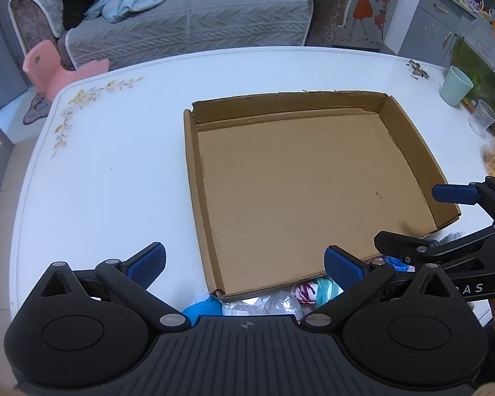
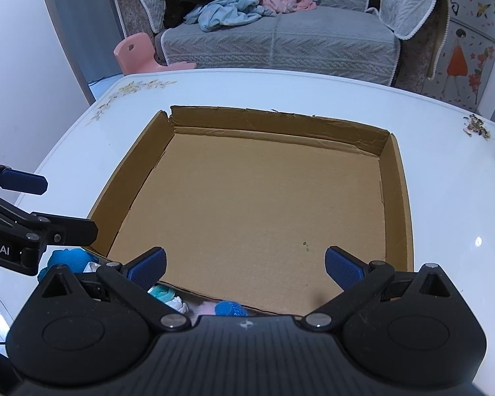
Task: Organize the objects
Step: 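Move both grippers toward the pile of soft items beside the cardboard tray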
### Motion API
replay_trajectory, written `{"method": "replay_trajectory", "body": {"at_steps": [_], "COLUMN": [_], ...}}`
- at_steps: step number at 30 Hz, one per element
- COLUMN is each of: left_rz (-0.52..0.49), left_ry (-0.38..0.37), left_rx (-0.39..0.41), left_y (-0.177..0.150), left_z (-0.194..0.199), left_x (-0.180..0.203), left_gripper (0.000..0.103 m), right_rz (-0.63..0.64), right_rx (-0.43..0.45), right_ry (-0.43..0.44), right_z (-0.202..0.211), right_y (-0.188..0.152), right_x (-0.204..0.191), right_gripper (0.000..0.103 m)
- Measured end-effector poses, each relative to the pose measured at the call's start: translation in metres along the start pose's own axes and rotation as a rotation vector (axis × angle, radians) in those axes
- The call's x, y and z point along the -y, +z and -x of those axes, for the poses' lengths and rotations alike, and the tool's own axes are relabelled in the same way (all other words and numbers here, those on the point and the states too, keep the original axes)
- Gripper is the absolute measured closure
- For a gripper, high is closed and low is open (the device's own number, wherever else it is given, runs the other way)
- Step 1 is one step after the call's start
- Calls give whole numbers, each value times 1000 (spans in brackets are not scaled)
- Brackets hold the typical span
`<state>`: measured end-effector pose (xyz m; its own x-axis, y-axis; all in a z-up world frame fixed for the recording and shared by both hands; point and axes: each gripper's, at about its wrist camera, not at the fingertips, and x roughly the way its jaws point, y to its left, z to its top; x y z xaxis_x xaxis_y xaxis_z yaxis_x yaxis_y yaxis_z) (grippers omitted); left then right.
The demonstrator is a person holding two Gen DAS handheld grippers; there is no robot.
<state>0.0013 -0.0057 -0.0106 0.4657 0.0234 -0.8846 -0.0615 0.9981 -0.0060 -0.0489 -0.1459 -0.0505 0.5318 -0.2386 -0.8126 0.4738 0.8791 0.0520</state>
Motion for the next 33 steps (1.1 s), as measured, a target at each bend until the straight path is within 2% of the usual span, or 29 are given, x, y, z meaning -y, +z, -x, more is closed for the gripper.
{"method": "replay_trajectory", "body": {"at_steps": [21,25,29,33], "left_rz": [-2,18,82,170], "left_ry": [10,33,65,46], "left_rx": [-21,-85,-200,-246], "left_y": [-4,-23,-46,-54], "left_z": [-1,-2,-7,-15], "left_x": [-1,-23,-52,-70], "left_gripper": [1,1,1,1], "right_rz": [-19,-12,76,148], "right_rx": [-1,-13,-21,-49], "right_ry": [-22,-2,56,125], "right_z": [0,1,7,7], "right_y": [1,-2,-14,-22], "right_x": [-3,-6,-22,-42], "right_gripper": [1,1,1,1]}}
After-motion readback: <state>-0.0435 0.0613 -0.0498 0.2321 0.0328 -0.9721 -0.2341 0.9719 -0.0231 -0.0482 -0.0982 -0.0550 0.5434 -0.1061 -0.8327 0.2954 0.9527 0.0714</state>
